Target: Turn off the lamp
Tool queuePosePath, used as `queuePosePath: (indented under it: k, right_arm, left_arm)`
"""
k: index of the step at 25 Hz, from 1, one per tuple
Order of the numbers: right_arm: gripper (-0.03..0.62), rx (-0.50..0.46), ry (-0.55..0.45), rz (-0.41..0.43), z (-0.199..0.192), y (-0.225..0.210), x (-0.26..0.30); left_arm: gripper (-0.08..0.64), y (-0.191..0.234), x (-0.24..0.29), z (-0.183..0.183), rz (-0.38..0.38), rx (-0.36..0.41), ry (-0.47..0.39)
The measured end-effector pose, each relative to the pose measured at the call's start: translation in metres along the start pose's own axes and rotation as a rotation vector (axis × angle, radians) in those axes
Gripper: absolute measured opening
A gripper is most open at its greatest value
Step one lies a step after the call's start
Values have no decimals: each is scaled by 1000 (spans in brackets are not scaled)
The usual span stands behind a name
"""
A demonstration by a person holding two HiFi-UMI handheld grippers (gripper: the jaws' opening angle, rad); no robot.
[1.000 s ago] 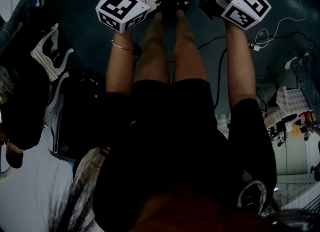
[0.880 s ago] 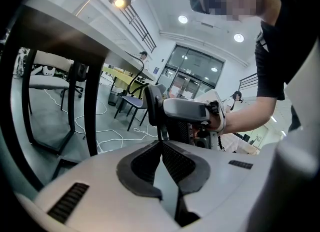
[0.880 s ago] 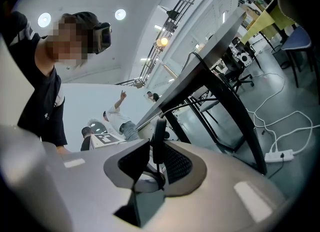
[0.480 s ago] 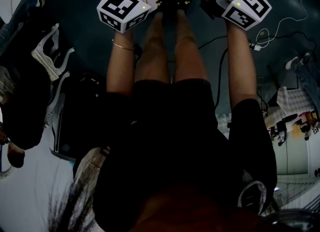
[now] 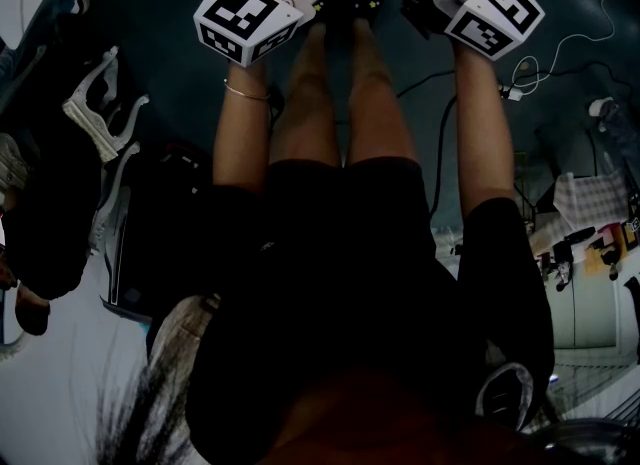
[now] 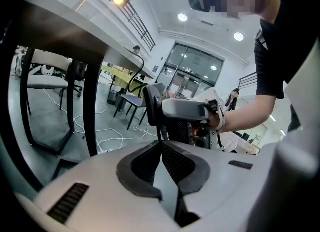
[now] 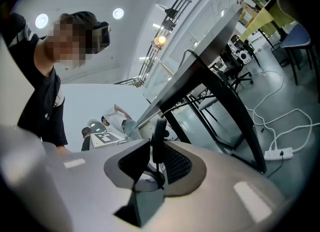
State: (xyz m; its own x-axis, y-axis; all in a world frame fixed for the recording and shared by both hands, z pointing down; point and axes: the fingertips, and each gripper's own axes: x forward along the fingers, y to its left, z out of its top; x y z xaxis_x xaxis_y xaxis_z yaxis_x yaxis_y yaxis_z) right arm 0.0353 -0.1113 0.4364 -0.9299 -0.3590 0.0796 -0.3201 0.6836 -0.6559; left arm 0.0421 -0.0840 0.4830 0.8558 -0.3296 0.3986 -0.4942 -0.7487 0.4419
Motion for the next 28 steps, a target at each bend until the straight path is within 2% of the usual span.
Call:
queuePosePath:
  k: [28]
  right_arm:
    - [64,-18,32,-18,-7,-3,3]
  left_arm:
    - [18,4,-1,-5,7,21,15]
